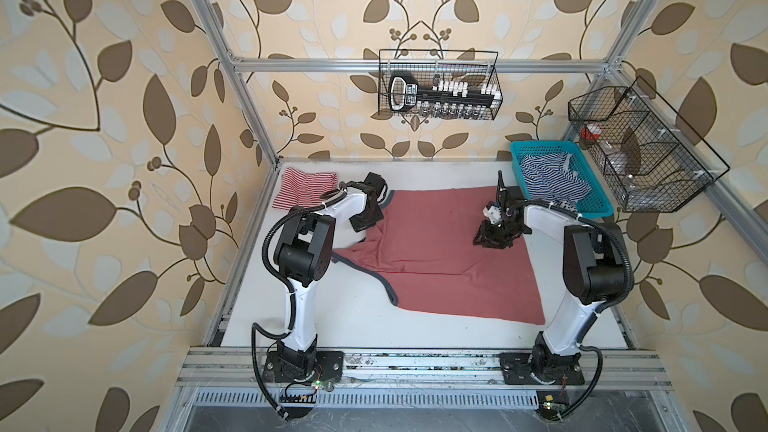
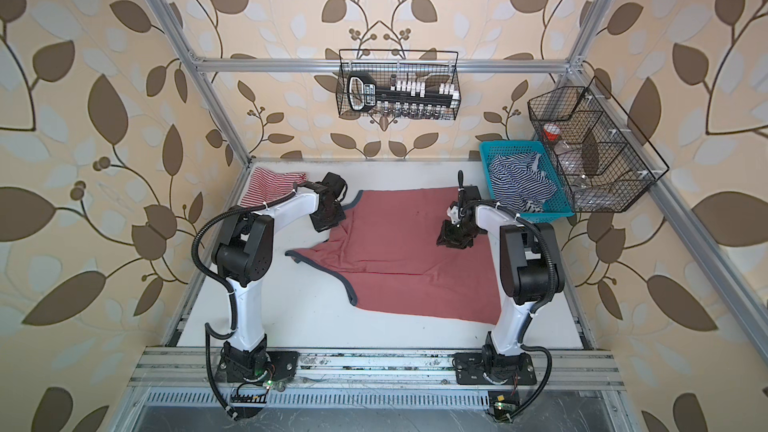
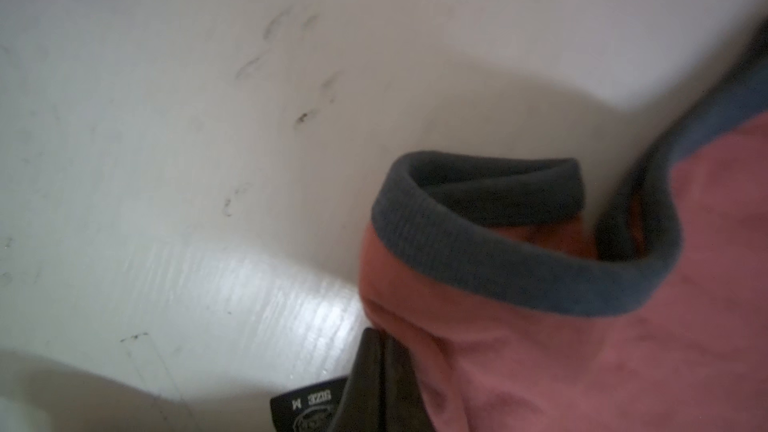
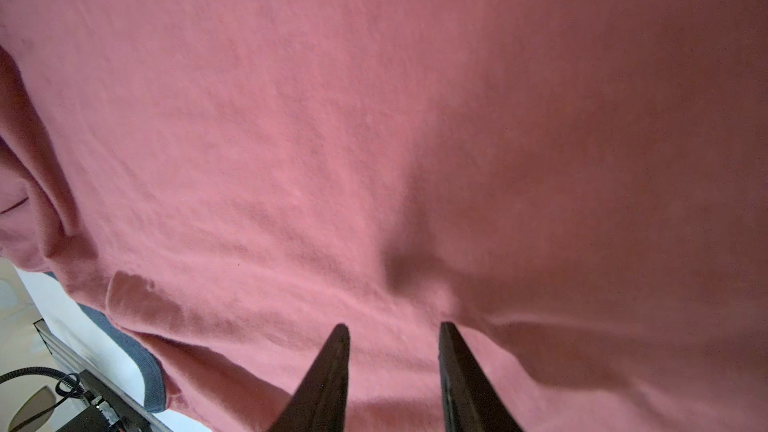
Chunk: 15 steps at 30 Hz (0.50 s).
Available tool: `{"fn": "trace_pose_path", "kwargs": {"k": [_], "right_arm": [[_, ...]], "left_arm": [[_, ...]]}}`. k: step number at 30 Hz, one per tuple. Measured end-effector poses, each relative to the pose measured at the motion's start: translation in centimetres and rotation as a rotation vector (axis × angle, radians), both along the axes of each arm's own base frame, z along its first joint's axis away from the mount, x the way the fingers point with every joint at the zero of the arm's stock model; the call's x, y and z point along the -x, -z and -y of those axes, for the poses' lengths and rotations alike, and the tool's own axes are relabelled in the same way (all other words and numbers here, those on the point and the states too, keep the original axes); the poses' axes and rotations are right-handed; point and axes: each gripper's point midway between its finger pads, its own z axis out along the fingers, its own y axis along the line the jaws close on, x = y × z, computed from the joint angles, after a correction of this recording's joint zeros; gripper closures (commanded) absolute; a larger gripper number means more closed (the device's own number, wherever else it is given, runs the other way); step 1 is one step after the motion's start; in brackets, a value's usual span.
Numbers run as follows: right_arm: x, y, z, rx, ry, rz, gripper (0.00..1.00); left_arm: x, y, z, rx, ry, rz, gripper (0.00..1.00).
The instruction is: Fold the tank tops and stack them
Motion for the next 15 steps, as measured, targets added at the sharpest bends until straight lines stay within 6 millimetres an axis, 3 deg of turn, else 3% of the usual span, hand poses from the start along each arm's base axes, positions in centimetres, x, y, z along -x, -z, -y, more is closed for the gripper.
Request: {"fn": "trace_pose_path", "kwargs": {"k": [5, 8, 12, 15], "right_arm": [[0.0, 0.4, 0.0, -0.002, 0.0, -0.004, 0.63], [0.1, 0.6, 0.0, -0.004, 0.0, -0.01, 0.63], [0.1, 0.8, 0.1, -0.01, 0.005, -0.011, 0.63], [0.1, 0.8, 0.4, -0.022, 0.016, -0.012, 0.63]], "left_arm": [[-0.6, -4.0, 4.5, -0.078, 0.177, 0.104, 1.0], [-0.1, -5.2, 7.2, -0.106, 0.285, 0.129, 1.0], [1.0, -4.7, 10.2, -0.139, 0.405, 0.102, 1.0], [2.7, -1.9, 11.8, -0.175, 0.48, 0.029, 1.0]]}}
